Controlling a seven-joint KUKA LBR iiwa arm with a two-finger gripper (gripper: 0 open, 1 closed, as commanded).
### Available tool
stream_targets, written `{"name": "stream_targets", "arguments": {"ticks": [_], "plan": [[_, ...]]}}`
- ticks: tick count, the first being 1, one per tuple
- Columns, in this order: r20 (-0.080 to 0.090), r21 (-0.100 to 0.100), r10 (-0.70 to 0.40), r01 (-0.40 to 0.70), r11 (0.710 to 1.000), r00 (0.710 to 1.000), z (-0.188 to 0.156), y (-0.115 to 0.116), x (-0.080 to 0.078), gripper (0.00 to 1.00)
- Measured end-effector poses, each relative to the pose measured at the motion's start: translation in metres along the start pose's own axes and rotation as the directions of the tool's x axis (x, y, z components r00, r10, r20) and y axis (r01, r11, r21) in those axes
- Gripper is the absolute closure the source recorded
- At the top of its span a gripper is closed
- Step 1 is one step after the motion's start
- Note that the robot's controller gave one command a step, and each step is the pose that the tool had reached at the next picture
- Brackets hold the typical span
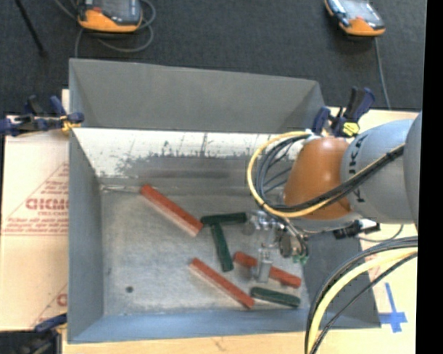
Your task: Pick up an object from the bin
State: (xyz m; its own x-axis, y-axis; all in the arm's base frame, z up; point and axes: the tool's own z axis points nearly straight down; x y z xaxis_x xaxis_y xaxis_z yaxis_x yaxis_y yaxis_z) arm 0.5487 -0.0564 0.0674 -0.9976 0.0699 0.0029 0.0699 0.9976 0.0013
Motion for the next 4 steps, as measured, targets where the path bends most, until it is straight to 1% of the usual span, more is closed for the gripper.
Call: {"name": "stream_targets", "arguments": {"ticks": [1, 2, 3, 4], "plan": [[0.005, 0.000, 0.067, -0.067, 0.998, 0.998, -0.034, 0.003, 0.016, 0.00], [0.007, -0.001, 0.351, -0.351, 0.936, 0.936, -0.050, -0.006, 0.025, 0.00], [0.002, -0.001, 0.473, -0.473, 0.881, 0.881, -0.001, 0.004, 0.023, 0.00], [0.004, 0.000, 0.470, -0.470, 0.883, 0.883, -0.002, 0.003, 0.022, 0.00]]}}
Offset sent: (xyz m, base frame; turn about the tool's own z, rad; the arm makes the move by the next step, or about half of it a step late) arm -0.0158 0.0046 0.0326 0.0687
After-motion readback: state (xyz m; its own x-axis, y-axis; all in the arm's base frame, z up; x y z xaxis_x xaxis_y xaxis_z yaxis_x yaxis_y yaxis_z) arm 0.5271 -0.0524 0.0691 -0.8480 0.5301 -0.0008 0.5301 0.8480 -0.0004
